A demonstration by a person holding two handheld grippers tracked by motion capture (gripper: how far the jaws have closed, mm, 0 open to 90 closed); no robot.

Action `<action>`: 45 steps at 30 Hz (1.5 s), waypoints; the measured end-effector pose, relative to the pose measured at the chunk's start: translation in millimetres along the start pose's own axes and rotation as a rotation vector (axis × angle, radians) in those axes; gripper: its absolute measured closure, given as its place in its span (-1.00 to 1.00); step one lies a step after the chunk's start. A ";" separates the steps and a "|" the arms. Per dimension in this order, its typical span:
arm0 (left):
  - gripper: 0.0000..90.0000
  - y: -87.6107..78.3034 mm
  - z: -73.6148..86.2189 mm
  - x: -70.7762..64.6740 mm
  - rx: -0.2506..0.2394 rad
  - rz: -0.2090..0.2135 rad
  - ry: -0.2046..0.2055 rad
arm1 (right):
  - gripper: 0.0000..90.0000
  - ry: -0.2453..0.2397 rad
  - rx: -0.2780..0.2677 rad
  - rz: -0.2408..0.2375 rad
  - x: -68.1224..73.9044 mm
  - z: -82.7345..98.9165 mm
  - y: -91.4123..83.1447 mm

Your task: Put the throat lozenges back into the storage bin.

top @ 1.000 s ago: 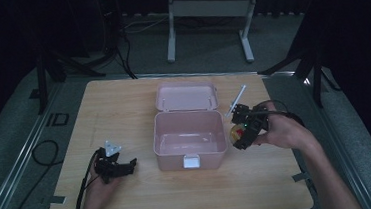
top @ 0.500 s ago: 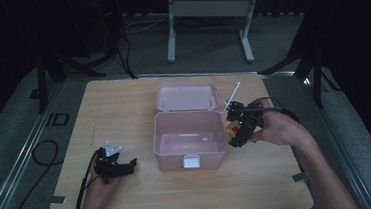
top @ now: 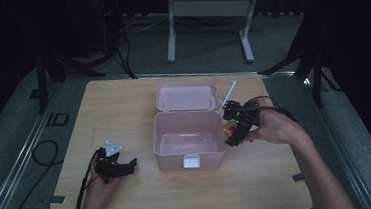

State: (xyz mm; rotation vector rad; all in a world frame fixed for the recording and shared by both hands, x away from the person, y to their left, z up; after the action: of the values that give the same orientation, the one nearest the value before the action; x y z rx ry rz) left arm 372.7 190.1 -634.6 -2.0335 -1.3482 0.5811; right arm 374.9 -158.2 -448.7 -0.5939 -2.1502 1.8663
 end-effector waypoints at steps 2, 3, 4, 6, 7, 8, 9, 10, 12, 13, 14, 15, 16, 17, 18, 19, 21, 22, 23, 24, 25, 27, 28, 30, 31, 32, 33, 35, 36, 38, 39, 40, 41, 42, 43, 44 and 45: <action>-0.70 0.0 0.0 0.0 0.000 0.000 0.000 | -0.56 -0.001 -0.001 0.000 0.5 -1.6 0.4; -0.70 0.0 0.0 -0.1 0.000 0.000 0.000 | -0.56 0.000 0.000 -0.001 0.7 -2.2 0.6; -0.70 0.1 -0.1 -0.1 0.000 0.001 0.000 | -0.56 -0.002 0.000 -0.002 1.0 -3.0 1.0; -0.70 0.1 -0.1 0.0 0.000 0.000 0.000 | -0.56 -0.002 0.002 -0.003 1.6 -4.0 1.8; -0.70 0.1 -0.1 -0.1 -0.001 0.000 0.000 | -0.56 -0.004 0.001 -0.004 1.7 -4.6 2.3; -0.70 0.1 -0.1 -0.1 0.000 0.001 0.000 | -0.56 -0.005 -0.001 -0.004 1.8 -5.3 2.7; -0.70 0.1 -0.1 -0.1 -0.001 0.000 0.000 | -0.56 -0.002 0.000 -0.006 2.4 -5.8 2.8; -0.70 0.0 0.0 -0.1 0.000 0.000 0.000 | -0.56 -0.003 -0.001 -0.005 2.5 -6.4 3.0; -0.70 0.0 0.0 0.0 0.000 0.000 0.000 | -0.56 -0.004 -0.002 -0.006 3.2 -7.6 3.3; -0.70 0.1 -0.1 0.0 0.000 0.000 0.000 | -0.56 -0.006 -0.004 -0.007 3.5 -8.3 3.4; -0.70 0.0 0.0 -0.1 0.000 0.000 0.000 | -0.56 -0.005 -0.006 -0.008 3.7 -9.1 3.7; -0.70 0.0 0.0 0.0 0.000 0.000 0.000 | -0.56 -0.004 -0.006 -0.008 3.8 -9.6 4.0; -0.70 0.1 -0.1 -0.1 0.000 0.000 0.000 | -0.56 -0.002 -0.005 -0.007 3.9 -10.1 4.5; -0.70 0.0 0.0 -0.1 0.000 0.000 0.000 | -0.56 -0.003 -0.006 -0.008 4.0 -10.8 5.1; -0.70 0.1 -0.1 -0.1 0.000 0.000 0.000 | -0.56 -0.003 -0.006 -0.009 4.5 -11.4 5.7; -0.70 0.0 0.0 -0.1 0.000 0.000 0.000 | -0.56 -0.006 -0.005 -0.010 5.1 -12.0 6.1; -0.70 0.1 -0.1 0.0 0.000 0.000 0.000 | -0.56 -0.008 -0.005 -0.011 5.6 -12.7 6.5; -0.70 0.1 -0.1 -0.1 0.000 0.000 0.000 | -0.56 -0.010 -0.005 -0.013 6.7 -14.0 7.2; -0.70 0.1 -0.1 -0.1 0.000 0.000 0.000 | -0.56 -0.010 -0.004 -0.012 7.0 -14.5 7.3; -0.70 0.1 -0.1 -0.1 0.000 0.000 0.000 | -0.56 -0.012 -0.003 -0.011 7.2 -15.1 7.5; -0.70 0.0 0.0 0.0 0.000 0.001 0.000 | -0.56 -0.015 -0.005 -0.012 7.5 -16.0 7.7; -0.70 0.1 -0.1 -0.1 0.000 0.001 0.001 | -0.56 -0.015 -0.006 -0.009 8.1 -17.3 7.7; -0.70 0.1 -0.1 -0.1 0.000 0.001 0.001 | -0.56 -0.017 -0.007 -0.011 8.4 -18.1 7.8; -0.70 0.2 -0.3 -0.2 -0.001 0.001 0.000 | -0.56 -0.019 -0.009 -0.010 9.0 -19.6 7.9; -0.70 0.2 -0.2 -0.2 -0.001 0.001 0.000 | -0.56 -0.018 -0.010 -0.010 9.4 -20.4 8.1; -0.70 0.2 -0.3 -0.2 -0.001 0.001 0.000 | -0.56 -0.021 -0.011 -0.011 9.7 -21.2 8.2; -0.70 0.2 -0.2 -0.2 -0.001 0.001 0.000 | -0.56 -0.021 -0.012 -0.012 10.4 -22.1 8.3; -0.70 0.2 -0.2 -0.2 0.000 0.001 0.001 | -0.56 -0.026 -0.013 -0.011 11.1 -24.0 8.7; -0.70 0.2 -0.2 -0.2 -0.001 0.001 0.000 | -0.56 -0.027 -0.013 -0.010 11.5 -25.1 8.7; -0.70 0.2 -0.2 -0.2 -0.001 0.001 0.000 | -0.56 -0.030 -0.017 -0.014 12.4 -27.4 8.7; -0.70 0.2 -0.2 -0.2 -0.001 0.001 0.000 | -0.56 -0.028 -0.017 -0.015 13.1 -28.2 9.1; -0.70 0.2 -0.2 -0.2 -0.001 0.001 0.000 | -0.56 -0.029 -0.012 -0.015 13.5 -28.4 9.3; -0.70 0.2 -0.3 -0.2 -0.001 0.001 0.000 | -0.56 -0.032 -0.011 -0.012 13.5 -29.1 9.8; -0.70 0.2 -0.3 -0.2 -0.001 0.001 0.000 | -0.56 -0.033 -0.012 -0.014 14.1 -29.9 10.4; -0.70 0.2 -0.3 -0.2 -0.001 0.001 0.000 | -0.56 -0.036 -0.011 -0.013 14.4 -30.5 10.6; -0.70 0.2 -0.2 -0.2 -0.001 0.001 0.000 | -0.56 -0.038 -0.011 -0.014 15.0 -31.2 10.8; -0.70 0.2 -0.2 -0.1 0.000 0.001 0.001 | -0.56 -0.040 -0.011 -0.013 15.2 -32.1 10.8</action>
State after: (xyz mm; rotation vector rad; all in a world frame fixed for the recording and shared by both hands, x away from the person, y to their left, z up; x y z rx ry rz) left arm 372.9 189.9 -634.6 -2.0342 -1.3470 0.5803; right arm 376.8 -121.8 -455.5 -0.5478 -2.1851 1.8766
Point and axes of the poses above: each handheld gripper's, and its own axes: y roughly forward along the jaws, z roughly out of its underside, x roughly to its left, the point moved 10 cm from there along y, roughly forward along the jaws, and after that the axes turned 1 degree about -y, right-handed, at the moved point
